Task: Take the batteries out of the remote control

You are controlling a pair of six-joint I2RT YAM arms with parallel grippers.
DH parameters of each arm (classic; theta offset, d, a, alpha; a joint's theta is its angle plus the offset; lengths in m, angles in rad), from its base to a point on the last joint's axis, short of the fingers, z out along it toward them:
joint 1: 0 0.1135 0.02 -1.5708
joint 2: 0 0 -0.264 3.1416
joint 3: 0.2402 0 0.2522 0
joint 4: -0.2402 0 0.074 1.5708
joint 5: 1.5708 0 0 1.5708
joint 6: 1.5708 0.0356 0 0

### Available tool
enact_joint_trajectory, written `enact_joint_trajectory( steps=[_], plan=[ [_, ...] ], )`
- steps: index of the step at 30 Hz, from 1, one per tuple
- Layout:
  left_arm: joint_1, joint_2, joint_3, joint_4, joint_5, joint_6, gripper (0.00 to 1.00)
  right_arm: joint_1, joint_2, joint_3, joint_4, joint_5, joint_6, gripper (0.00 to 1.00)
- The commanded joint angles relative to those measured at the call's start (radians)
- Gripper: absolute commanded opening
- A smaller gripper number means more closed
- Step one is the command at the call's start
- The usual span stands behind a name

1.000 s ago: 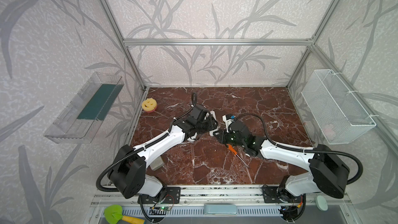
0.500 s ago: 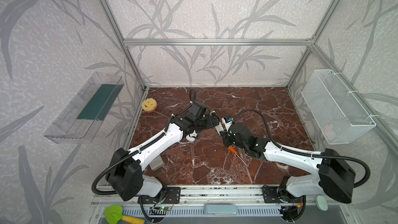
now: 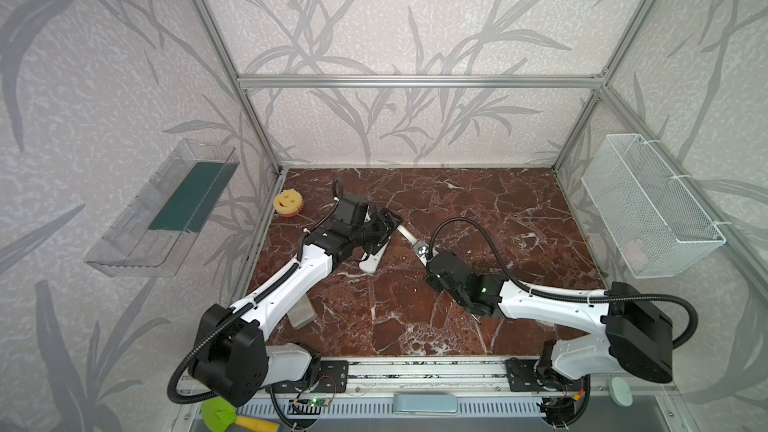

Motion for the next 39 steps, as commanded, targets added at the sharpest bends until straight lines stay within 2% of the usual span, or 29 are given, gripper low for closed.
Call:
enact_joint_trajectory(
  steps=[1,4,10,14,15,18,20,21,23,26,30,32,34,37,39],
  plan=[
    [-0.008,0.026,-0.022,0.07,0.079,-0.099,0.71,0.017,0.028,0.041,0.01,0.087,-0.098,0.04],
    [-0.009,0.039,-0.049,0.094,0.081,-0.132,0.62,0.029,0.039,0.041,0.015,0.099,-0.131,0.04],
    [-0.009,0.083,-0.092,0.224,0.145,-0.202,0.34,0.055,0.058,0.041,0.019,0.103,-0.186,0.04],
    [-0.009,0.094,-0.093,0.227,0.155,-0.195,0.29,0.075,0.056,0.038,0.021,0.104,-0.221,0.04],
    [-0.009,0.096,-0.093,0.232,0.157,-0.193,0.24,0.077,0.056,0.036,0.022,0.104,-0.225,0.05],
    [-0.008,0.101,-0.093,0.241,0.167,-0.179,0.1,0.08,0.05,0.034,0.025,0.113,-0.227,0.14],
    [-0.006,0.106,-0.09,0.247,0.179,-0.152,0.03,0.083,0.038,0.04,0.023,0.13,-0.215,0.31],
    [-0.006,0.108,-0.089,0.25,0.183,-0.136,0.02,0.085,0.026,0.053,0.0,0.131,-0.198,0.39],
    [-0.005,0.111,-0.09,0.258,0.187,-0.098,0.01,0.085,-0.011,0.083,-0.064,0.121,-0.148,0.56],
    [0.001,0.108,-0.103,0.285,0.172,-0.035,0.0,0.083,-0.081,0.113,-0.155,0.105,-0.059,0.68],
    [0.009,0.106,-0.136,0.393,0.157,0.087,0.0,0.062,-0.188,0.131,-0.268,0.032,0.101,0.73],
    [0.014,0.114,-0.138,0.432,0.173,0.147,0.0,0.019,-0.24,0.119,-0.281,-0.074,0.187,0.75],
    [0.021,0.126,-0.142,0.476,0.201,0.183,0.0,-0.074,-0.283,0.096,-0.277,-0.209,0.304,0.76],
    [0.033,0.146,-0.189,0.653,0.231,0.144,0.0,-0.235,-0.329,0.062,-0.234,-0.427,0.529,0.74],
    [0.04,0.171,-0.224,0.847,0.268,0.077,0.0,-0.307,-0.344,0.051,-0.202,-0.507,0.646,0.71]
  ],
)
